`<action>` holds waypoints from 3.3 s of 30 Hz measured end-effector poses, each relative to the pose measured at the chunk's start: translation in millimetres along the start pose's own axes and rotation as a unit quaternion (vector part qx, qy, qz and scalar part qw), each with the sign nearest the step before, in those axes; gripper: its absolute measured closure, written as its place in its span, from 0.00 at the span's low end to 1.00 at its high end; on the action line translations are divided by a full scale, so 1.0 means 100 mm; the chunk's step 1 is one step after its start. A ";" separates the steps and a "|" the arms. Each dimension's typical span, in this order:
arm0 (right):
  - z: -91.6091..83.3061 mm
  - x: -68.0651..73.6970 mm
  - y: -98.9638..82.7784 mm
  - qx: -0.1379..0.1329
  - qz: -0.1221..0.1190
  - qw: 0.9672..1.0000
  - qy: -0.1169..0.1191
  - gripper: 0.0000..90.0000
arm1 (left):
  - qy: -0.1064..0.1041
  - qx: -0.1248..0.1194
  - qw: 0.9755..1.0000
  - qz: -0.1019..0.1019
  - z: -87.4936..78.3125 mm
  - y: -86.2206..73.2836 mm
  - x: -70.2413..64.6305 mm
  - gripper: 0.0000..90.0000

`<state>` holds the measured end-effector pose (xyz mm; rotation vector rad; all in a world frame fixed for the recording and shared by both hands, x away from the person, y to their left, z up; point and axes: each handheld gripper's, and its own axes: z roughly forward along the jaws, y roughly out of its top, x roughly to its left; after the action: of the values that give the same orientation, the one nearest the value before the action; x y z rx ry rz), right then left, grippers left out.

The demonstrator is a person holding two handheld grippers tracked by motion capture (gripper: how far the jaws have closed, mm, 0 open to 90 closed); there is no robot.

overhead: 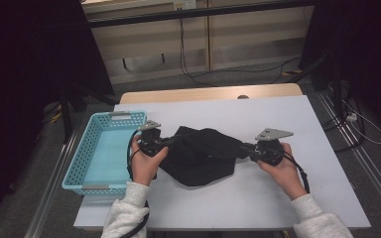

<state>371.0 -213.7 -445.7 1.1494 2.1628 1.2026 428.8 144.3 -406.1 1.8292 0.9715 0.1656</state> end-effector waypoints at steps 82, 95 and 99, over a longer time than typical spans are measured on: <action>-0.32 -0.40 -0.13 0.007 0.088 0.995 -0.053 0.94 | -0.003 0.006 1.000 0.025 0.18 -0.08 0.06 0.70; -0.44 -0.62 -0.28 0.015 0.118 0.991 -0.063 0.92 | -0.004 -0.014 0.999 0.032 0.08 -0.03 0.01 0.46; -0.47 -0.63 -0.28 0.016 0.115 0.991 -0.062 0.89 | -0.016 -0.005 1.000 0.026 0.08 -0.06 0.00 0.46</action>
<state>362.6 -296.6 -446.4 1.4791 2.0059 1.1583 429.3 139.2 -415.0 1.8437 0.9006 0.1726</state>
